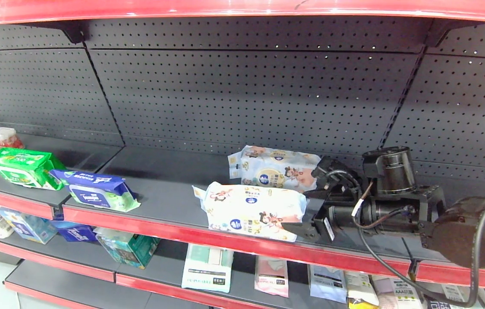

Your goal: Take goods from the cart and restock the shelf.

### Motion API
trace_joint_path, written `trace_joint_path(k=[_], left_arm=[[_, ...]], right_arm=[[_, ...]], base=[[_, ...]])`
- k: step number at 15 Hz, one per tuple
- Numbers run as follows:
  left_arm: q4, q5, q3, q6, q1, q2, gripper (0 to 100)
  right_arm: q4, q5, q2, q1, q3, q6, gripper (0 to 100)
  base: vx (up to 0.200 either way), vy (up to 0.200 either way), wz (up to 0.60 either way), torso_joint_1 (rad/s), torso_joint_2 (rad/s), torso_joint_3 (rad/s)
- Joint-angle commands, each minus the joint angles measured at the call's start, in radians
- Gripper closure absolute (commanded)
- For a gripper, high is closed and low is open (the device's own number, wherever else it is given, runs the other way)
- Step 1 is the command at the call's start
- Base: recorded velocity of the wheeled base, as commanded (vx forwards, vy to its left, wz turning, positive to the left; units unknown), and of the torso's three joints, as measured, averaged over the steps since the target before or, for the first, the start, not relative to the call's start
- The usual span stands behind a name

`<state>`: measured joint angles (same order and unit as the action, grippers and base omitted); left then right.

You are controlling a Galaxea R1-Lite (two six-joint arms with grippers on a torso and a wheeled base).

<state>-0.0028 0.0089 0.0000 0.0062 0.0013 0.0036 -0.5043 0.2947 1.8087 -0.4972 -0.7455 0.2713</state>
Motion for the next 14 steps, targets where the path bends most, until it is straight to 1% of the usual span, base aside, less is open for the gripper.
trace_joint_path(k=[1, 6, 8, 10, 14], left_arm=[[0.000, 0.000, 0.000, 0.000, 0.000, -0.001, 0], [0.000, 0.000, 0.000, 0.000, 0.000, -0.001, 0], [0.000, 0.000, 0.000, 0.000, 0.000, -0.001, 0], [0.000, 0.000, 0.000, 0.000, 0.000, -0.001, 0], [0.000, 0.000, 0.000, 0.000, 0.000, -0.001, 0]], right_arm=[[0.000, 0.000, 0.024, -0.001, -0.014, 0.000, 0], [0.000, 0.004, 0.055, -0.007, -0.055, 0.014, 0], [0.000, 0.015, 0.063, -0.009, -0.060, 0.017, 0], [0.000, 0.015, 0.066, -0.011, -0.066, 0.048, 0], [0.000, 0.006, 0.075, -0.026, -0.066, 0.048, 0]], base=[[0.000, 0.000, 0.00, 0.000, 0.00, 0.000], [0.000, 0.000, 0.00, 0.000, 0.00, 0.000], [0.000, 0.000, 0.00, 0.000, 0.00, 0.000], [0.000, 0.000, 0.00, 0.000, 0.00, 0.000], [0.000, 0.000, 0.00, 0.000, 0.00, 0.000]])
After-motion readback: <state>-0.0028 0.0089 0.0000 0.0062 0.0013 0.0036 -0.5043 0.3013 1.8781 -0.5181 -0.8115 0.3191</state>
